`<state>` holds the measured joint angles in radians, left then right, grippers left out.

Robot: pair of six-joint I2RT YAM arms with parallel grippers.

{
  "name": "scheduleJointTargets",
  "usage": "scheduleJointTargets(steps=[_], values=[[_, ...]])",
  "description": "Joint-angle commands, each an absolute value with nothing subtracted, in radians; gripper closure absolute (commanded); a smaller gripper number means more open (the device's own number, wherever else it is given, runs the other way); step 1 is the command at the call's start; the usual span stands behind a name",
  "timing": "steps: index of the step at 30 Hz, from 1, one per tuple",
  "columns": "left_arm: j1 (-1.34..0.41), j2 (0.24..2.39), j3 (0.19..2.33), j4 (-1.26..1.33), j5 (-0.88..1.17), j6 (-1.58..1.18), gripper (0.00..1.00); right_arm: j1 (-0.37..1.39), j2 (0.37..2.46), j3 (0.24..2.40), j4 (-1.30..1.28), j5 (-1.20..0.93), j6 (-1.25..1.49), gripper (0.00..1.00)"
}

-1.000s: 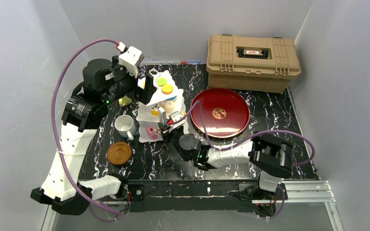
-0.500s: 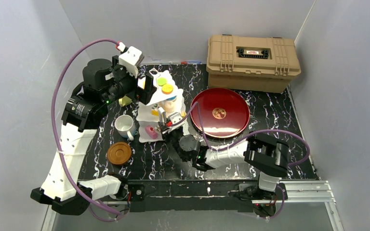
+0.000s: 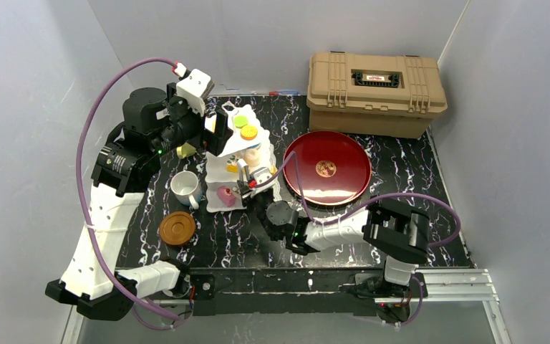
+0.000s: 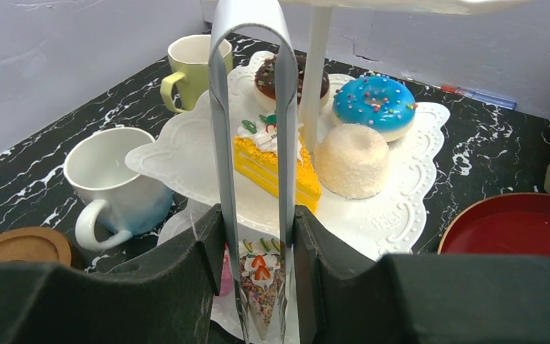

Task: Serve the afternoon tea
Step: Place the desert on the desert table.

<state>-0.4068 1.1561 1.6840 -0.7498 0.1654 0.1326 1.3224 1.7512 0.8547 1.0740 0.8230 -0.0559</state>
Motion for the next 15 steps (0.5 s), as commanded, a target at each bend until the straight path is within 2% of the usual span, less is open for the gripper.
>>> scheduleJointTargets(steps=[1,15], values=[[-0.401,1.136,1.713,-0.762,0.17,0.131,0.01,1.304,1.746,0.867,1.178,0.876,-0.082,0.59],[-0.4,1.135,1.706,-0.76,0.178,0.126,0.01,1.341,1.72,0.828,1.172,0.849,-0.047,0.59]])
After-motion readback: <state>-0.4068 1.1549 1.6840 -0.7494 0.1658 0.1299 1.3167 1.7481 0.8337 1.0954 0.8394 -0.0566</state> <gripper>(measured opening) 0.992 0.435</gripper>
